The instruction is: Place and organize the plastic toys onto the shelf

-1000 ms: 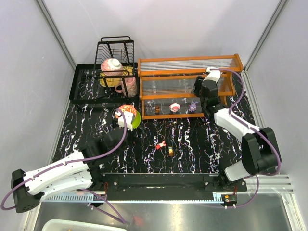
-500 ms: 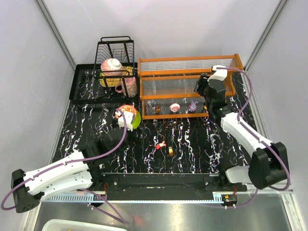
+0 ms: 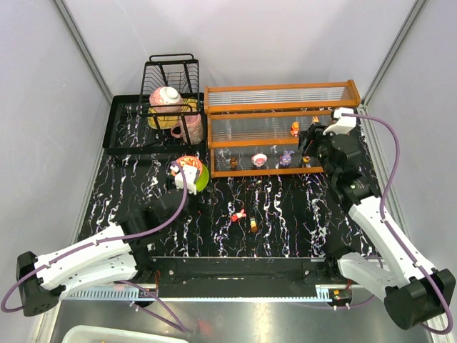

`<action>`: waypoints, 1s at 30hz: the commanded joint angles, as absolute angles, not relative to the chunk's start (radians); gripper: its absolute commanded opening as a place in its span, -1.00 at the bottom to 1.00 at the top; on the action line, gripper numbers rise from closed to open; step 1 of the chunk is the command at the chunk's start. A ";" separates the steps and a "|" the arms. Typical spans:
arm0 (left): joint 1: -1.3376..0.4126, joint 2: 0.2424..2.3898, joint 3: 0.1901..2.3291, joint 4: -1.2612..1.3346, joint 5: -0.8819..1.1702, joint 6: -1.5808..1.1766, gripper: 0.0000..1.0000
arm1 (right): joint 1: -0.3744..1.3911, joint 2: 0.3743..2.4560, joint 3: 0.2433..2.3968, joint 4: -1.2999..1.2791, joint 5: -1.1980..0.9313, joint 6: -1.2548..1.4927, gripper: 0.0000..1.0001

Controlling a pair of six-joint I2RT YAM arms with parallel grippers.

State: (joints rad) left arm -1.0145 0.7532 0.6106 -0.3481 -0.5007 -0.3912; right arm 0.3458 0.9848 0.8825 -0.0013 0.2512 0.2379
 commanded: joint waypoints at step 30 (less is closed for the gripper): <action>-1.009 0.749 0.598 -0.296 -0.491 -0.451 0.98 | 0.764 1.308 0.886 -0.356 -0.026 0.817 -0.10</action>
State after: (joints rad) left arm -1.0145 0.7635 0.6003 -0.3378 -0.4831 -0.4435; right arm 0.7509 1.2629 0.8013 -0.3569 0.0040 0.6777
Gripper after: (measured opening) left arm 0.983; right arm 0.460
